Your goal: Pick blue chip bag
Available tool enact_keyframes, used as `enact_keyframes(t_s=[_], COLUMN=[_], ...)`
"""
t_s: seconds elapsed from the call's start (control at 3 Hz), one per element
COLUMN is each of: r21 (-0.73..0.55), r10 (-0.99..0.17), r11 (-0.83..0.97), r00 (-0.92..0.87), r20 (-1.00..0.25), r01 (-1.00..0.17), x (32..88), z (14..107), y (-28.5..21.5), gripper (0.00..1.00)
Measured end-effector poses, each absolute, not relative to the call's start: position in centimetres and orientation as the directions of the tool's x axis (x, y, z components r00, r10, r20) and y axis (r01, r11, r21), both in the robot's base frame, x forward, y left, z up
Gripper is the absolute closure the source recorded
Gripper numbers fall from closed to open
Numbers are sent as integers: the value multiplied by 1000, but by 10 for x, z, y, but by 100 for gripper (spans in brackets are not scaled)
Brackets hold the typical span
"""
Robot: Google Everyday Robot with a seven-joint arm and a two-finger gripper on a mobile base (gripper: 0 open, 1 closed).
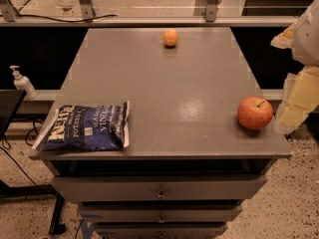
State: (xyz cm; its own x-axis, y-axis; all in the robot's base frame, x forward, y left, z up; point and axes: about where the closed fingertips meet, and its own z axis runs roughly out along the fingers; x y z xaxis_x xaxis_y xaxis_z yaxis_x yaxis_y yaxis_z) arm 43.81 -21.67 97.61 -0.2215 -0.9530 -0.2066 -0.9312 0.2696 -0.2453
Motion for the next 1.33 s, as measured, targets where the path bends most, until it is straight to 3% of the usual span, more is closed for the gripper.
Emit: enact_keyframes(t_s=[0.33, 0.67, 1.33], r21=[-245, -249, -250], r10=[-953, -936, -811], r11=[270, 255, 216], r00=[-222, -174, -31], r20=[-207, -307, -584], r01=[-931, -934, -944], x=[438, 449, 477], z=[976, 972, 965], y=[-217, -189, -71], gripper=[0, 0, 0])
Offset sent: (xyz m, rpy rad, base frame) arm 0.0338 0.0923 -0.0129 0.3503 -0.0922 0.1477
